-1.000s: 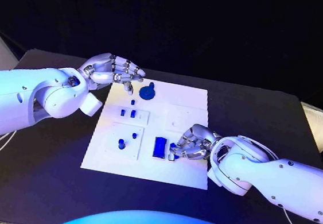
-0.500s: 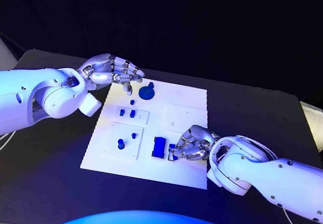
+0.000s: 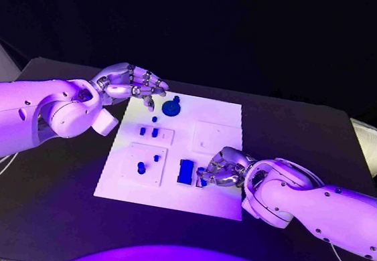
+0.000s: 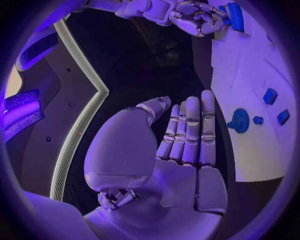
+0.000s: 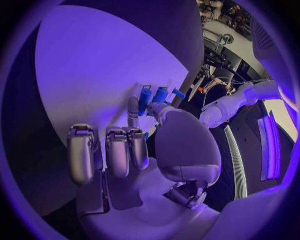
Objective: Assemble the parts on the task board
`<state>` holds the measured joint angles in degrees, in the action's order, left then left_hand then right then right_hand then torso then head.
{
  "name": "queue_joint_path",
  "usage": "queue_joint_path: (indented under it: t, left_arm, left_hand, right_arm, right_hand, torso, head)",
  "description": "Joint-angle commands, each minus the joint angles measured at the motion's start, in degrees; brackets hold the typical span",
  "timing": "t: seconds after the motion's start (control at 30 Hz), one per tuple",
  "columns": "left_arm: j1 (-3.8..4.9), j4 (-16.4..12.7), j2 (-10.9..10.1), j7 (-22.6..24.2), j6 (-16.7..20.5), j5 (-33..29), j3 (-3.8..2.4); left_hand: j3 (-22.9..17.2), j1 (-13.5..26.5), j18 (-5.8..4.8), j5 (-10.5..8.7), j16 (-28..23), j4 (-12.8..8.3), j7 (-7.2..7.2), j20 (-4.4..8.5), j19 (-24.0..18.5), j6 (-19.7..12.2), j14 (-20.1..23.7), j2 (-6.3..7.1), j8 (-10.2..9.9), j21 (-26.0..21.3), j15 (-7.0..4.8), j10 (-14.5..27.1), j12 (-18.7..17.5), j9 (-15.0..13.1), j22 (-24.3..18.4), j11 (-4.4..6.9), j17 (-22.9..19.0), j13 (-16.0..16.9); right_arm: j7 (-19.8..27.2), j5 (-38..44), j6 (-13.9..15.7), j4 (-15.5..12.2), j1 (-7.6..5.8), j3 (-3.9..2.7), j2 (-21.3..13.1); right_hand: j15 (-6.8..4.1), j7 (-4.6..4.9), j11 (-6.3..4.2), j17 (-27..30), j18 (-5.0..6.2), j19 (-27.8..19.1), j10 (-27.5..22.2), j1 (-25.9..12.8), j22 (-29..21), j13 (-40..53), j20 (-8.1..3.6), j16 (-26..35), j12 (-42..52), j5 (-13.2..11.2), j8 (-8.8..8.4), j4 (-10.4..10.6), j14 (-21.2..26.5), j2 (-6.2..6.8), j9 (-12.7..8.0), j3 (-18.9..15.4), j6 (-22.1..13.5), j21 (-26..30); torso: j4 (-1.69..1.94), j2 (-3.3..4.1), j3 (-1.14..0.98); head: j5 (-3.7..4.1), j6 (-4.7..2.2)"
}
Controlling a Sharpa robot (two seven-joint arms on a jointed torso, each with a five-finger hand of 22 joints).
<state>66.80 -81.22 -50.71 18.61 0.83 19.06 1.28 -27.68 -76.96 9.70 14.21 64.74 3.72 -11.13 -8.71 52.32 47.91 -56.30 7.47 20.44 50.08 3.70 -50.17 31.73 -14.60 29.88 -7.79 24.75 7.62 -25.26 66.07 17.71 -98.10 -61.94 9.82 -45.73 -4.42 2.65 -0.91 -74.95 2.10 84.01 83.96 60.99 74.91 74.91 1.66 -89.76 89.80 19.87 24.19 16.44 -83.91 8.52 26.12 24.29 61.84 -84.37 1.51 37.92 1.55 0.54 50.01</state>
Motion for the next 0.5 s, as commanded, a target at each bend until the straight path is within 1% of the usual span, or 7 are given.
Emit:
queue_joint_path:
  t: [0.03,0.1,0.2,0.3,0.5]
  left_arm:
    - [0.01,-0.07,0.02,0.20,-0.97,0.15,-0.03]
    - [0.01,-0.04,0.00,0.20,-1.02,0.20,-0.02]
    - [0.01,-0.01,-0.01,0.17,-1.07,0.25,-0.02]
    - [0.01,0.02,-0.02,0.15,-1.11,0.28,-0.02]
    - [0.01,0.04,-0.01,0.13,-1.15,0.30,-0.01]
  left_hand:
    - [-0.09,0.16,0.84,0.26,-0.22,0.32,-0.02,-0.33,0.15,-0.32,0.58,-0.27,0.41,-0.33,-0.06,0.45,0.19,0.10,-0.07,0.12,-0.03,-0.08]
    - [-0.10,0.09,0.84,0.26,-0.26,0.29,-0.01,-0.33,0.14,-0.34,0.63,-0.24,0.42,-0.37,-0.07,0.47,0.20,0.10,-0.10,0.13,-0.04,-0.08]
    - [-0.10,0.09,0.84,0.26,-0.26,0.29,-0.01,-0.33,0.14,-0.34,0.63,-0.24,0.42,-0.37,-0.07,0.47,0.20,0.10,-0.10,0.13,-0.04,-0.08]
    - [-0.11,0.03,0.84,0.26,-0.29,0.26,-0.01,-0.33,0.14,-0.34,0.66,-0.22,0.44,-0.40,-0.08,0.47,0.21,0.11,-0.12,0.13,-0.05,-0.08]
    - [-0.11,0.01,0.84,0.26,-0.32,0.26,-0.01,-0.33,0.13,-0.34,0.69,-0.22,0.46,-0.43,-0.08,0.48,0.22,0.11,-0.14,0.13,-0.07,-0.08]
  right_arm:
    - [0.62,0.56,0.23,-0.19,0.06,-0.02,0.15]
    - [0.77,0.41,0.24,-0.27,0.06,-0.02,0.14]
    - [0.96,0.23,0.22,-0.39,0.06,-0.02,0.09]
    - [1.09,0.13,0.26,-0.46,0.06,-0.02,0.00]
    - [1.21,0.06,0.28,-0.67,0.06,-0.02,-0.26]
  right_hand:
    - [-0.42,0.07,-0.49,-15.05,-1.03,4.92,6.04,-0.80,13.63,15.09,-0.42,-0.24,0.20,0.40,0.34,0.04,-6.09,-0.13,-0.11,0.48,0.37,0.11]
    - [-0.43,0.07,-0.49,-15.05,-1.00,4.90,6.04,-0.81,13.61,15.09,-0.42,-0.24,0.20,0.41,0.34,-0.03,-6.09,-0.09,-0.13,0.50,0.33,0.21]
    - [-0.42,0.11,-0.47,-15.05,-1.01,4.91,6.04,-1.11,13.62,15.09,-0.42,-0.24,0.20,0.31,0.38,-0.16,-6.09,0.39,-0.20,0.38,0.23,0.18]
    - [-0.37,0.18,-0.40,-15.05,-1.01,4.91,6.04,-2.46,13.62,15.09,-0.39,-0.24,0.20,0.35,0.56,0.06,-6.09,0.94,-0.33,-0.17,0.28,0.19]
    - [-0.36,0.17,-0.39,-15.05,-1.00,4.90,6.04,-3.68,13.60,15.09,-0.38,-0.24,0.20,0.21,0.72,0.11,-6.09,1.25,-0.46,-0.84,0.27,0.24]
  torso:
    - [-0.01,0.03,0.00]
    - [-0.01,0.01,-0.01]
    - [0.01,0.01,-0.02]
    - [0.00,0.01,-0.01]
    - [0.00,0.02,-0.02]
  head:
    - [-0.09,-0.01]
    - [-0.05,-0.01]
    - [-0.07,-0.01]
    - [-0.03,-0.01]
    - [-0.07,-0.01]
